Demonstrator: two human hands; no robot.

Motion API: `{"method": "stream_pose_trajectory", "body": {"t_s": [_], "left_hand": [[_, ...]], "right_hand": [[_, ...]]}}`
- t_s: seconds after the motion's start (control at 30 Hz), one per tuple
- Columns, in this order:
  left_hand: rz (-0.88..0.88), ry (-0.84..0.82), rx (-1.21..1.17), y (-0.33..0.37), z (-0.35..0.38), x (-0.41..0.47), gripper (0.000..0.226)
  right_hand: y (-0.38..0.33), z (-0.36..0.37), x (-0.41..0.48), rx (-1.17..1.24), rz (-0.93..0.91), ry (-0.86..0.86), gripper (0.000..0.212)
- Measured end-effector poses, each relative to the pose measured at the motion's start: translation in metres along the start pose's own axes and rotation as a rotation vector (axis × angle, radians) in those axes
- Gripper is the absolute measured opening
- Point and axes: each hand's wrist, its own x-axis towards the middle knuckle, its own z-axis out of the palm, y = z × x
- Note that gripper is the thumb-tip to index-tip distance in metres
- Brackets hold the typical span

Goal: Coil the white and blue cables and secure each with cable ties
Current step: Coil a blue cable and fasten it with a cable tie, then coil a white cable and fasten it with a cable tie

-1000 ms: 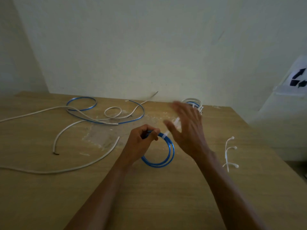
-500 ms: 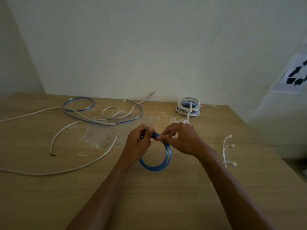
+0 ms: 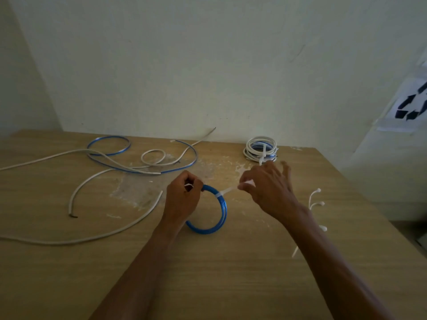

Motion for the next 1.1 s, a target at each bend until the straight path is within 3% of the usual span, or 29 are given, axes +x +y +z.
{"method": "stream_pose_trajectory", "body": {"t_s": [0.03, 0.13, 0.2, 0.3, 0.4, 0.5, 0.6, 0.7, 0.77, 0.83, 0.87, 0.9, 0.93, 1.0, 1.03, 1.1], "left_hand": [[0.01, 0.029, -0.053, -0.001, 0.0, 0.0, 0.016], [0.031, 0.192, -0.181, -0.004, -0.003, 0.003, 0.019], [0.064, 0.28, -0.093, -0.01, -0.008, 0.003, 0.027], [0.159, 0.234, 0.223, -0.02, -0.011, 0.005, 0.042], [0.098, 0.161, 0.624, -0.022, -0.016, 0.005, 0.055], [-0.166, -0.002, 1.019, -0.021, -0.039, 0.005, 0.064], [-0.291, -0.11, 1.073, -0.018, -0.06, 0.009, 0.037], [-0.28, -0.158, 1.006, -0.019, -0.068, 0.01, 0.015], [-0.196, -0.16, 0.971, -0.02, -0.066, 0.007, 0.016], [-0.011, -0.126, 0.791, -0.018, -0.058, 0.004, 0.019], [0.087, -0.116, 0.651, -0.014, -0.051, 0.003, 0.019], [0.156, -0.117, 0.512, -0.008, -0.045, 0.003, 0.019], [0.199, -0.123, 0.388, -0.002, -0.038, 0.003, 0.018], [0.238, -0.122, 0.237, 0.008, -0.03, 0.003, 0.022], [0.245, -0.123, 0.209, 0.009, -0.028, 0.002, 0.025], [0.252, -0.158, 0.197, 0.008, -0.026, -0.002, 0.026]], "right_hand": [[0.004, -0.003, 0.004, 0.14, 0.016, -0.036, 0.01], [0.016, -0.012, 0.023, 0.552, 0.094, -0.028, 0.033], [0.03, -0.016, 0.047, 0.786, 0.204, 0.157, 0.028], [0.056, -0.011, 0.085, 1.16, 0.516, 0.348, 0.014], [0.08, 0.023, 0.102, 1.167, 0.813, 0.274, 0.025], [0.092, 0.057, 0.098, 1.038, 0.948, 0.214, 0.022], [0.097, 0.075, 0.093, 1.018, 0.991, 0.204, 0.02], [0.095, 0.08, 0.091, 0.947, 0.953, 0.262, 0.037], [0.083, 0.078, 0.084, 0.561, 0.918, 0.399, 0.053], [0.053, 0.072, 0.068, 0.429, 0.621, 0.69, 0.043], [0.032, 0.068, 0.059, 0.526, 0.401, 0.702, 0.031], [0.011, 0.065, 0.05, 0.68, 0.199, 0.577, 0.027], [-0.011, 0.059, 0.039, 0.843, 0.05, 0.33, 0.03], [-0.043, 0.05, 0.023, 1.066, -0.077, -0.104, 0.036], [-0.051, 0.051, 0.019, 1.122, -0.058, -0.149, 0.036], [-0.055, 0.055, 0.019, 1.107, 0.03, -0.013, 0.023]]}}
